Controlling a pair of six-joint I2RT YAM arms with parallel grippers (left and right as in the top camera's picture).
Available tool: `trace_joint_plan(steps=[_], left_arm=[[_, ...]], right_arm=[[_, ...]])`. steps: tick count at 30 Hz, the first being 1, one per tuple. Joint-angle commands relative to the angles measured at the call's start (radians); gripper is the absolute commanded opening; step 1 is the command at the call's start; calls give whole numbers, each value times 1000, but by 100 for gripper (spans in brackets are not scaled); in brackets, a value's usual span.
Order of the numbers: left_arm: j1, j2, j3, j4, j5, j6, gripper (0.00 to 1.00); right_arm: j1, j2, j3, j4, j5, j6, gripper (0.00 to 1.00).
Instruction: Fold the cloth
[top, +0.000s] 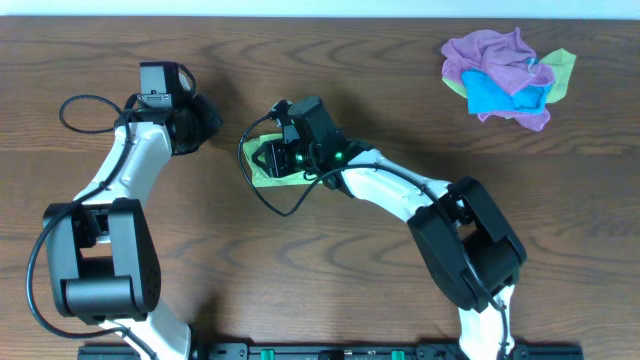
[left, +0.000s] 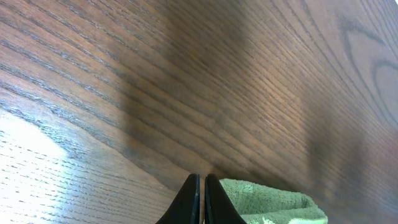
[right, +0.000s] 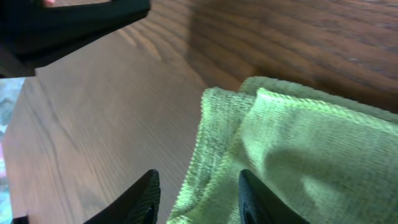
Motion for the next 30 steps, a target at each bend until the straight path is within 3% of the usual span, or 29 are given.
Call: trace_joint_plan(steps=[1,6,7,11,20,30], left_arm=[[5,-1,24,0,-11,22,6],[13,-2,24,-3,-10,21,8],[23,-6,24,-11,-9,20,13],[51,-37,24,-56,-4,20,34],[69,-104,24,-163,74,9,97],[53,-104,23,-290,232,-23,95]], right_arm=[[15,19,25,17,-40,-8,45],[0,10,35,18,-78,-7,55],[-11,-3,36,0,-68,-8,69],[-64,-56,36,-78,-11,-40,99],[-220,-246,35,-348,5,-258,99],[-312,-512,-7,-717,76,-447,99]])
